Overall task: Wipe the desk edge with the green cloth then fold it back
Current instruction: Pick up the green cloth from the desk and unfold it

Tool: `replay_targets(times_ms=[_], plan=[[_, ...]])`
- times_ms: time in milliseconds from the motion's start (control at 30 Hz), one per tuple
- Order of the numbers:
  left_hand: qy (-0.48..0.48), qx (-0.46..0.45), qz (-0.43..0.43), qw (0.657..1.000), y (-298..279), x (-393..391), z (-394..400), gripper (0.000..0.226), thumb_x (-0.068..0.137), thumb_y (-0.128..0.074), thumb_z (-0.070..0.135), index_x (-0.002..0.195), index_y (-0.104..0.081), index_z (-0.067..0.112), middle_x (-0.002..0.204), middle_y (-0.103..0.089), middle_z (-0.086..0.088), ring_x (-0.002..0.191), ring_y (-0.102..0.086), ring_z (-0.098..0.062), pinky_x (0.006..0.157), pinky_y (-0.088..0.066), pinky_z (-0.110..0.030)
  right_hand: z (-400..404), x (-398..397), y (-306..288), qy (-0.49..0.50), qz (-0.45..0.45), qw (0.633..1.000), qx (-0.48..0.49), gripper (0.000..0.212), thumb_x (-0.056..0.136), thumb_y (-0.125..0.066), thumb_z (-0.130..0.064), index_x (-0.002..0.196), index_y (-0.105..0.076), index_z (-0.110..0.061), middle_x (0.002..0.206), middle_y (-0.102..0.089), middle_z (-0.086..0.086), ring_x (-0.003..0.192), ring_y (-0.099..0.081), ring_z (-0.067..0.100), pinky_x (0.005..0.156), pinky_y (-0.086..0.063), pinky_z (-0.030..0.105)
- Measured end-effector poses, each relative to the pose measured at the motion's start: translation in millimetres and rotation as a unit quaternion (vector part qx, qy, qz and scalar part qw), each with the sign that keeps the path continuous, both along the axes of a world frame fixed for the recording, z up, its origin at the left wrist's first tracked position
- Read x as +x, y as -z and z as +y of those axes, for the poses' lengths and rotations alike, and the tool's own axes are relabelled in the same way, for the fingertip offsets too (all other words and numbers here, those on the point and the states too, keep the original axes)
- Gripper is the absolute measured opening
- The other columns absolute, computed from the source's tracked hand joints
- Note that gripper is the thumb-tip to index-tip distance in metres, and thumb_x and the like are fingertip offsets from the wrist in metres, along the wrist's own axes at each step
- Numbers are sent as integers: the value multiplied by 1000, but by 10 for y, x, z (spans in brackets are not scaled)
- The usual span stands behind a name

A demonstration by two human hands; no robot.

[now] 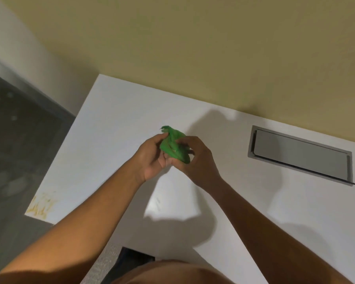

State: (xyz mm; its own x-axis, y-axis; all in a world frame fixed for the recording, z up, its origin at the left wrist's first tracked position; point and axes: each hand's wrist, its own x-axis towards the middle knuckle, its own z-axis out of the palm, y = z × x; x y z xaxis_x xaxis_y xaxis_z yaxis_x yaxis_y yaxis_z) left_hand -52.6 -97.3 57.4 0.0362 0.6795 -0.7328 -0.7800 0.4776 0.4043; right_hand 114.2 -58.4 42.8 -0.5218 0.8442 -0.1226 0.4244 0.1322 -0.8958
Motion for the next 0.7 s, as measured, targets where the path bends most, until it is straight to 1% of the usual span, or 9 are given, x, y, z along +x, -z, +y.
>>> replay_targets(times_ms=[100, 233, 300, 367, 433, 500, 567, 633, 700], plan=[[-15, 28, -62, 998, -11, -210, -340, 43, 108, -42, 21, 126, -73, -5, 129, -74, -28, 113, -76, -39, 99, -63, -49, -262, -148, -89, 0, -7, 999, -36, 45, 83, -84, -40, 124, -70, -28, 123, -71, -10, 111, -70, 10, 98, -60, 35], [-15, 95, -80, 992, -81, -434, -708, 43, 89, -52, 11, 122, -75, -4, 129, -72, -31, 117, -74, -45, 90, -64, -46, -565, -457, -238, 29, -33, 998, -33, 41, 84, -83, -41, 122, -72, -32, 117, -75, -14, 105, -72, 8, 94, -61, 35], [8, 131, -60, 989, -98, -551, -879, 44, 84, -51, 9, 117, -80, 2, 128, -75, -26, 118, -74, -41, 93, -63, -45, -691, -623, -299, 39, -38, 998, -15, 34, 88, -79, -35, 121, -71, -33, 109, -77, -17, 99, -73, 2, 89, -63, 31], [32, 143, -12, 989, -111, -663, -1046, 47, 89, -44, 8, 120, -80, 7, 133, -74, -21, 124, -72, -35, 98, -62, -44, -794, -786, -365, 56, -32, 998, -19, 27, 91, -74, -29, 117, -71, -36, 99, -78, -17, 91, -74, 1, 80, -63, 28], [7, 97, 38, 994, -120, -771, -1164, 44, 94, -43, 4, 117, -80, 8, 132, -76, -17, 125, -69, -33, 94, -64, -41, -866, -932, -407, 78, -16, 996, -41, 26, 92, -72, -25, 115, -71, -36, 93, -80, -12, 84, -75, 4, 73, -60, 23], [-42, 45, 67, 996, -131, -894, -1253, 38, 95, -44, 0, 111, -77, 7, 122, -76, -17, 121, -66, -33, 88, -63, -39, -916, -1065, -460, 116, 10, 990, -81, 28, 92, -74, -20, 117, -71, -31, 93, -81, -5, 86, -76, 9, 75, -58, 24], [-71, 33, 70, 994, -160, -1028, -1342, 34, 95, -44, -3, 109, -74, 7, 116, -73, -16, 114, -65, -31, 85, -62, -38, -937, -1170, -524, 173, 63, 971, -152, 29, 92, -76, -16, 120, -72, -25, 95, -83, 0, 93, -79, 16, 82, -63, 32], [-97, 33, 55, 993, -195, -1158, -1458, 33, 94, -44, -4, 104, -74, 6, 106, -75, -15, 101, -68, -28, 77, -65, -36, -953, -1236, -584, 219, 122, 943, -220, 31, 93, -77, -13, 122, -71, -19, 99, -83, 4, 99, -79, 25, 89, -65, 43], [-133, 32, 34, 990, -191, -1271, -1578, 34, 94, -46, -6, 93, -78, 6, 89, -78, -13, 84, -72, -25, 68, -66, -33, -973, -1282, -627, 240, 175, 917, -265, 34, 95, -74, -10, 128, -68, -12, 106, -82, 11, 103, -79, 32, 92, -65, 45]])
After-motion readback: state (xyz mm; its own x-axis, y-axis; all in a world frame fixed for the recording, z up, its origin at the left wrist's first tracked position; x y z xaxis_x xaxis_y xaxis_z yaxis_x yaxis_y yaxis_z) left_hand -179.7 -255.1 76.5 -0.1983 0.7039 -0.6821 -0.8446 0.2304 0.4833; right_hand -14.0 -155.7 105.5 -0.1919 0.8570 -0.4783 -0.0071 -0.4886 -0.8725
